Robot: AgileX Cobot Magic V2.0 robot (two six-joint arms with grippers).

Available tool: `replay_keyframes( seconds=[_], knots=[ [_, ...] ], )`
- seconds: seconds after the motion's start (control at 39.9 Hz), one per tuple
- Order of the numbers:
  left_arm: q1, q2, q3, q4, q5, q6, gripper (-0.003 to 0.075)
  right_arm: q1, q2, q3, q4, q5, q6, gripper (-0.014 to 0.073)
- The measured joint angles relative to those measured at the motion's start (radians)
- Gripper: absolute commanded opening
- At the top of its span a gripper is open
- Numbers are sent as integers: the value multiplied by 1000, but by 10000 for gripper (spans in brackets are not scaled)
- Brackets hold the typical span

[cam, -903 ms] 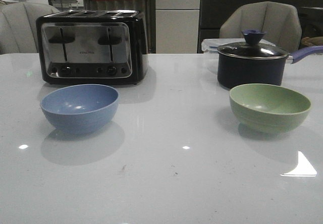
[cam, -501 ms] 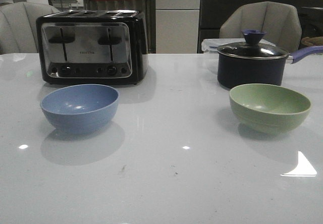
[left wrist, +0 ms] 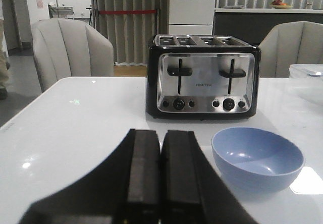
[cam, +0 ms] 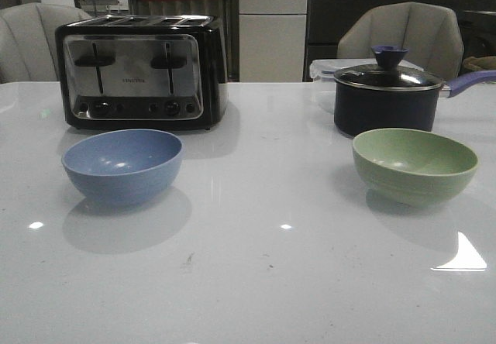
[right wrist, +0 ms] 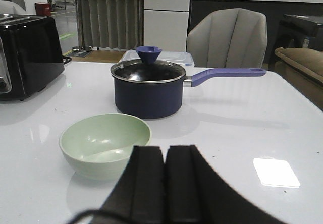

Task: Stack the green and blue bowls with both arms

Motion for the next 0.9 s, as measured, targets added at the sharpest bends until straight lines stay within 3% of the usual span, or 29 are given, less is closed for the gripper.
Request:
replay_keyframes(
  seconds=[0.28,0.48,0.68,0.9],
  knots=[
    [0,0,-59,-10,-52,0,93,0,0,-81,4,42,0,57],
    [0,6,-271,-10,89,0,93,0,22,-293,4,150,0,57],
    [0,124,-473,-10,255,0,93,0,181,-479,4,278,0,57],
    [0,312,-545,-10,382,0,93,0,394,-554,6,418,0,57]
  ],
)
